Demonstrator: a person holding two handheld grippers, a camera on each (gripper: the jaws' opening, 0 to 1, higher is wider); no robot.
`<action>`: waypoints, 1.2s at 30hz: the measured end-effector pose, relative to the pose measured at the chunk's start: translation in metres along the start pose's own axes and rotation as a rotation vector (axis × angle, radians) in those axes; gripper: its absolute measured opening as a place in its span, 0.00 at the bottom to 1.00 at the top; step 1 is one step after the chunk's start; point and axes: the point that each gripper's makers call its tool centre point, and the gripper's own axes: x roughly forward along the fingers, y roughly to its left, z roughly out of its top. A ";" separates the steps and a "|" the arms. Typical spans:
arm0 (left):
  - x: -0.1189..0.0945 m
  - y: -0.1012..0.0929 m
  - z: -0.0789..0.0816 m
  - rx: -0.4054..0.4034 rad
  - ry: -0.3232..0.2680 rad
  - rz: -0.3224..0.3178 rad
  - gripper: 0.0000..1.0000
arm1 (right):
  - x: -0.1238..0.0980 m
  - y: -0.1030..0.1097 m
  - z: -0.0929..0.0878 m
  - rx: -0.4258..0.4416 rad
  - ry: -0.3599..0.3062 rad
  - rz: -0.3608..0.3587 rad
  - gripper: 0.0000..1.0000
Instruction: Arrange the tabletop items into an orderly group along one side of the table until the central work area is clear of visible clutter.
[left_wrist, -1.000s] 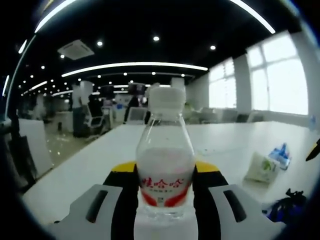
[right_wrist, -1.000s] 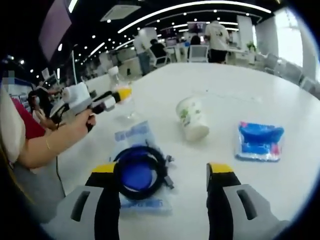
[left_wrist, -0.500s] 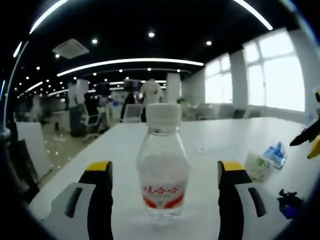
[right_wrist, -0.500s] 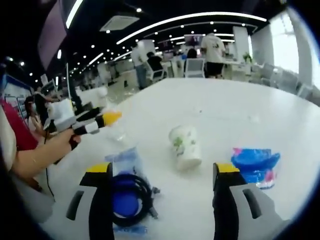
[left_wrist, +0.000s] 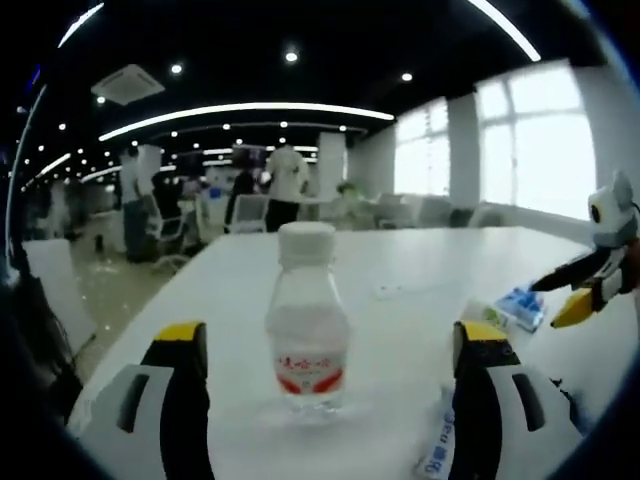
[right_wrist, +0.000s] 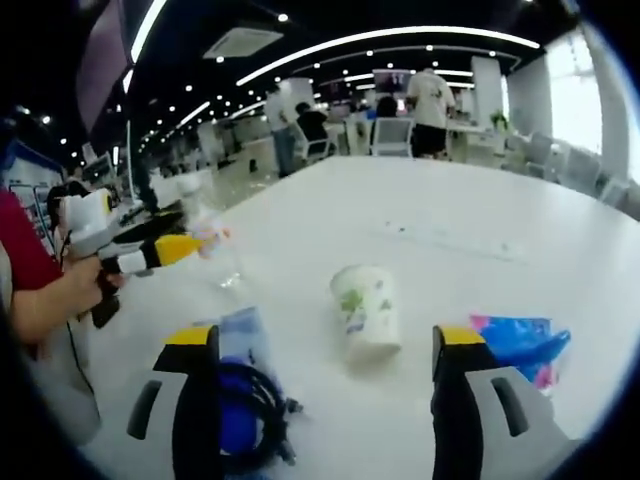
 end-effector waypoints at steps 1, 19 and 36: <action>-0.002 -0.002 0.002 0.010 -0.004 -0.010 0.99 | 0.002 0.000 0.000 0.001 0.000 0.001 0.86; -0.034 -0.024 0.015 0.110 0.024 -0.116 0.99 | 0.039 -0.017 -0.012 -0.011 0.047 -0.010 0.79; -0.062 -0.040 0.008 0.039 0.108 -0.170 0.99 | 0.060 -0.029 -0.031 -0.025 0.099 -0.035 0.64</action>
